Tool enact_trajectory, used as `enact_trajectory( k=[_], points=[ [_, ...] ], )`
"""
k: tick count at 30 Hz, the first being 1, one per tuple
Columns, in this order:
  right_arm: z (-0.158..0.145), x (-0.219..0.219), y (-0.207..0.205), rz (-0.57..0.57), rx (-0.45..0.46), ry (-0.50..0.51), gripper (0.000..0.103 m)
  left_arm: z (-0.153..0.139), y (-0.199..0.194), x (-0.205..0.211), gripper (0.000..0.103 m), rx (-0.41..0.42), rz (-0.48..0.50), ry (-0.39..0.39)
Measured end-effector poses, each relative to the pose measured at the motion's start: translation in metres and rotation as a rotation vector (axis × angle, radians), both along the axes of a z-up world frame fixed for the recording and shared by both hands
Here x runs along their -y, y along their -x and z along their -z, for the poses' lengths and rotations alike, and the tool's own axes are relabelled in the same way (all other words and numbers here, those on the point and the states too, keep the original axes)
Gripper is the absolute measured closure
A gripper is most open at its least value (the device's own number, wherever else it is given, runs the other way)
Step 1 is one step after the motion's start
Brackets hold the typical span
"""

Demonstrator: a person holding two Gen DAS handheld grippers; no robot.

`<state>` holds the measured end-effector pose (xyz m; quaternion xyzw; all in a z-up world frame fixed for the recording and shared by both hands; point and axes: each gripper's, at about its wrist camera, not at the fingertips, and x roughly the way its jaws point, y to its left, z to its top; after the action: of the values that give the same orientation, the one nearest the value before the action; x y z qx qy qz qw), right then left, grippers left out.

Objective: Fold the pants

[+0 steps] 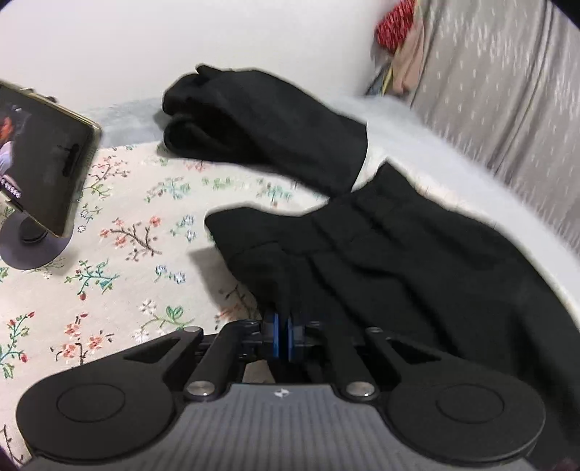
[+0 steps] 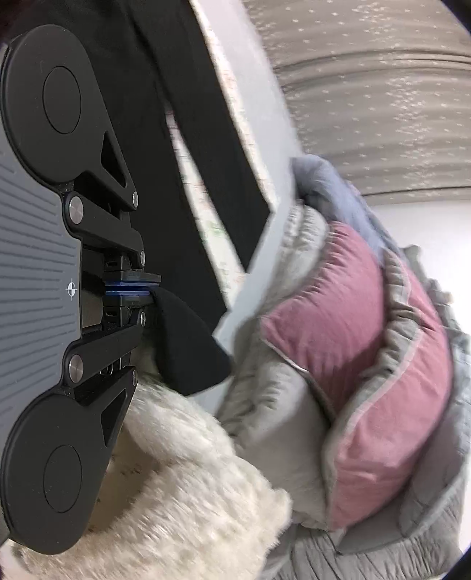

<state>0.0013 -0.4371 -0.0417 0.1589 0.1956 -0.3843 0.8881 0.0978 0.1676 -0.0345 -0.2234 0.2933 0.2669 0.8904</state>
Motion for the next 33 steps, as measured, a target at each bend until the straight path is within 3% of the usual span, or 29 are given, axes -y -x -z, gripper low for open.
enact_trajectory(
  k=[6, 10, 13, 16, 20, 25, 29, 33],
  points=[
    [-0.025, 0.007, 0.022, 0.035, 0.127, 0.019, 0.102, -0.042, 0.029, -0.007, 0.094, 0.159, -0.001, -0.007],
    [-0.032, 0.005, 0.022, 0.033, 0.113, 0.06, 0.102, -0.038, 0.028, -0.008, 0.094, 0.141, -0.01, -0.022],
    [-0.028, 0.009, 0.016, 0.036, 0.092, 0.038, 0.102, -0.029, 0.022, -0.014, 0.094, 0.108, -0.025, 0.046],
    [-0.037, 0.007, 0.009, 0.028, 0.126, 0.05, 0.102, -0.044, 0.019, -0.008, 0.094, 0.161, -0.027, 0.016],
    [-0.073, 0.008, -0.012, 0.002, 0.21, 0.108, 0.102, -0.079, 0.006, 0.001, 0.094, 0.242, -0.018, -0.013],
    [-0.123, 0.007, -0.045, -0.028, 0.293, 0.19, 0.102, -0.113, -0.019, -0.003, 0.094, 0.294, -0.051, 0.033],
    [-0.142, 0.0, -0.045, -0.009, 0.357, 0.246, 0.102, -0.125, -0.019, -0.006, 0.094, 0.35, -0.07, 0.044],
    [-0.142, -0.005, -0.024, 0.002, 0.379, 0.26, 0.102, -0.12, -0.005, -0.016, 0.094, 0.348, -0.084, 0.079]
  ],
)
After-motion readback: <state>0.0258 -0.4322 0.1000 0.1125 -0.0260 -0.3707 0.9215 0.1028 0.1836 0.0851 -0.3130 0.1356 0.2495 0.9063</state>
